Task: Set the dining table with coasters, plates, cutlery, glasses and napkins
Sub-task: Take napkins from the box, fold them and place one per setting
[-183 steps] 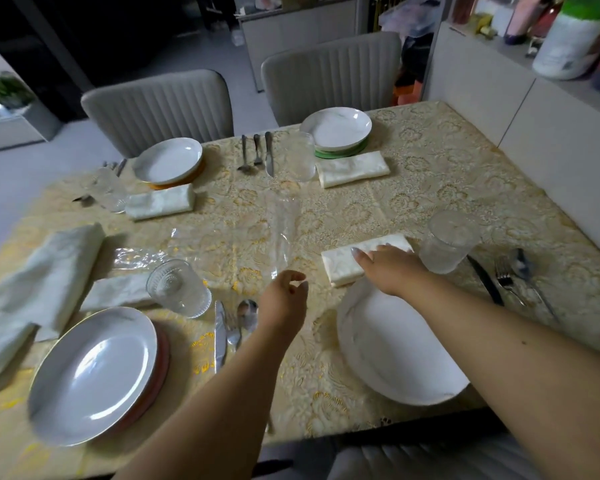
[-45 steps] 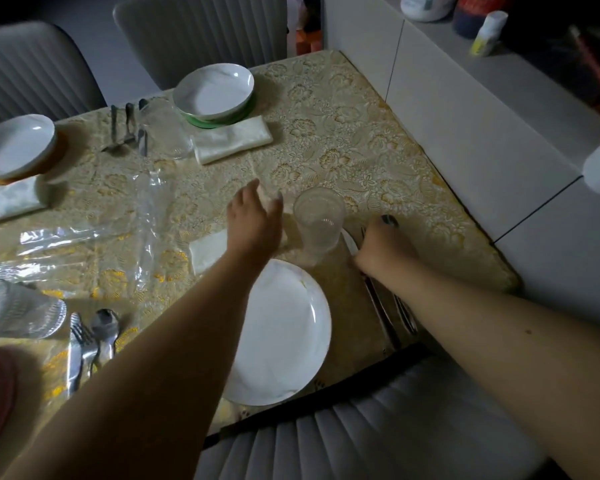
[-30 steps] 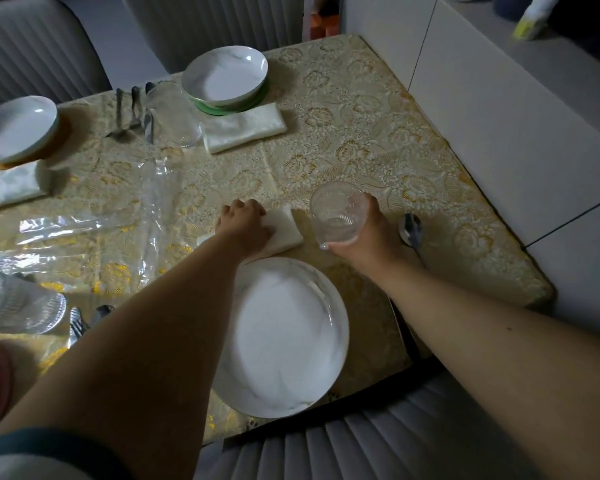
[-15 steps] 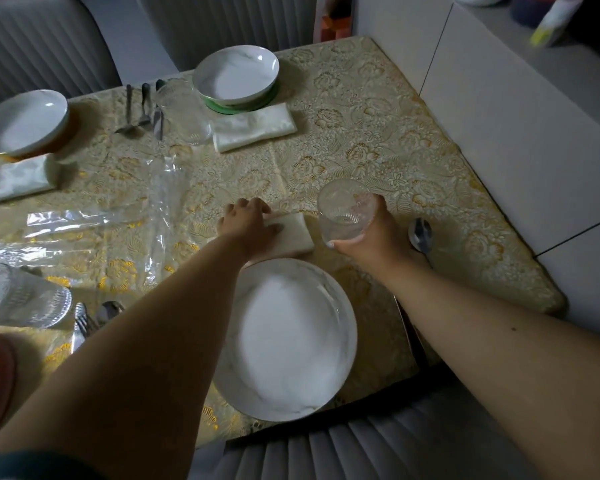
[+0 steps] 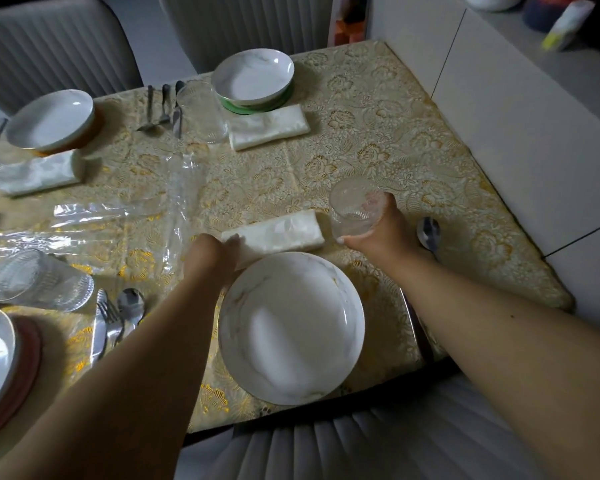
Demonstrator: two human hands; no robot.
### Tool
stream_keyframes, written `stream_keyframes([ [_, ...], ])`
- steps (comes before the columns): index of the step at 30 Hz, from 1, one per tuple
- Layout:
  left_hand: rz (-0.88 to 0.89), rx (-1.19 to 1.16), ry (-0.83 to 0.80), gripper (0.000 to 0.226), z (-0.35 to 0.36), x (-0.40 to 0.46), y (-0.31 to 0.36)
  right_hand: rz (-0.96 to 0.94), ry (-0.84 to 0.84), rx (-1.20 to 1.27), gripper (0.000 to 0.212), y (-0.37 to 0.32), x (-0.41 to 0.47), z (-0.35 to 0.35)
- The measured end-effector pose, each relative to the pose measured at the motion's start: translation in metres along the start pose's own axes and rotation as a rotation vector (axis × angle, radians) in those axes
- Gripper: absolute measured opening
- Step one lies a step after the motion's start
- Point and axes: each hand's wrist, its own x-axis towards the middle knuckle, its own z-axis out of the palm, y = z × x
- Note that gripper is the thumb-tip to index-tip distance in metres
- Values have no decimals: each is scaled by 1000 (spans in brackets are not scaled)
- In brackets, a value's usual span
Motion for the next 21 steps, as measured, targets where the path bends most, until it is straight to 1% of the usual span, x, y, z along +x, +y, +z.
stream_keyframes([
  [3, 37, -28, -12, 52, 4, 0, 3, -1, 0, -12, 98, -1, 0, -1],
  [12, 56, -47, -23, 49, 6, 1, 2, 12, -1, -27, 95, -1, 1, 1],
  [16, 63, -36, -32, 49, 5, 1, 3, 13, -11, -19, 98, 0, 1, 1],
  [21, 74, -2, -10, 48, 6, -1, 8, 24, 35, 3, 95, 1, 4, -3],
])
